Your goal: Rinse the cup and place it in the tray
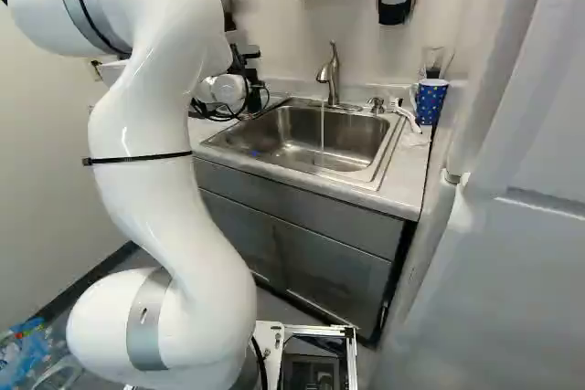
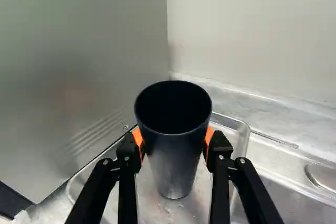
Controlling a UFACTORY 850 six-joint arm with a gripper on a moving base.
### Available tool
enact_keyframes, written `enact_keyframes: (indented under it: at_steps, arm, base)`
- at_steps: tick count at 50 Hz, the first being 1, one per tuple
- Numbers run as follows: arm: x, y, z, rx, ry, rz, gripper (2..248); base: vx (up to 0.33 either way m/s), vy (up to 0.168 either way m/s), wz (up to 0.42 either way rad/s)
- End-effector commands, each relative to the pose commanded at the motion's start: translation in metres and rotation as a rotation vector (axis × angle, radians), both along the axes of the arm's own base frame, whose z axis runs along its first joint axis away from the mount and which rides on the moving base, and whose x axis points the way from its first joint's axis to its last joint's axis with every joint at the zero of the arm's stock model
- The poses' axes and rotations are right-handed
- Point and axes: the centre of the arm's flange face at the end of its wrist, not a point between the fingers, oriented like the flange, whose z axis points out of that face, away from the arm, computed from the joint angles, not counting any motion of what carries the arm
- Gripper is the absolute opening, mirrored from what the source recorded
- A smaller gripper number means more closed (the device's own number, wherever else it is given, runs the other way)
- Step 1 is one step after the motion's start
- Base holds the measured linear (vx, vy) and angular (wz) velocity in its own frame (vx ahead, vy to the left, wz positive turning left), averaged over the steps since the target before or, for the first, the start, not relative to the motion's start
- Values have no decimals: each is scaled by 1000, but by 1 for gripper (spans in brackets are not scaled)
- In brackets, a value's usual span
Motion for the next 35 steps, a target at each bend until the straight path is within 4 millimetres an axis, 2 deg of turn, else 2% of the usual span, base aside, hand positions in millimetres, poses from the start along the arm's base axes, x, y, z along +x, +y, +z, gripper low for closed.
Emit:
enact_keyframes:
  at_steps: [32, 33, 35]
  arm:
    - [0, 0, -1, -1, 6, 0, 125]
    - [0, 0, -1, -1, 6, 0, 134]
    - [0, 0, -1, -1, 6, 0, 134]
  base:
    - [0, 0, 0]
    - [0, 0, 0]
    - [0, 0, 0]
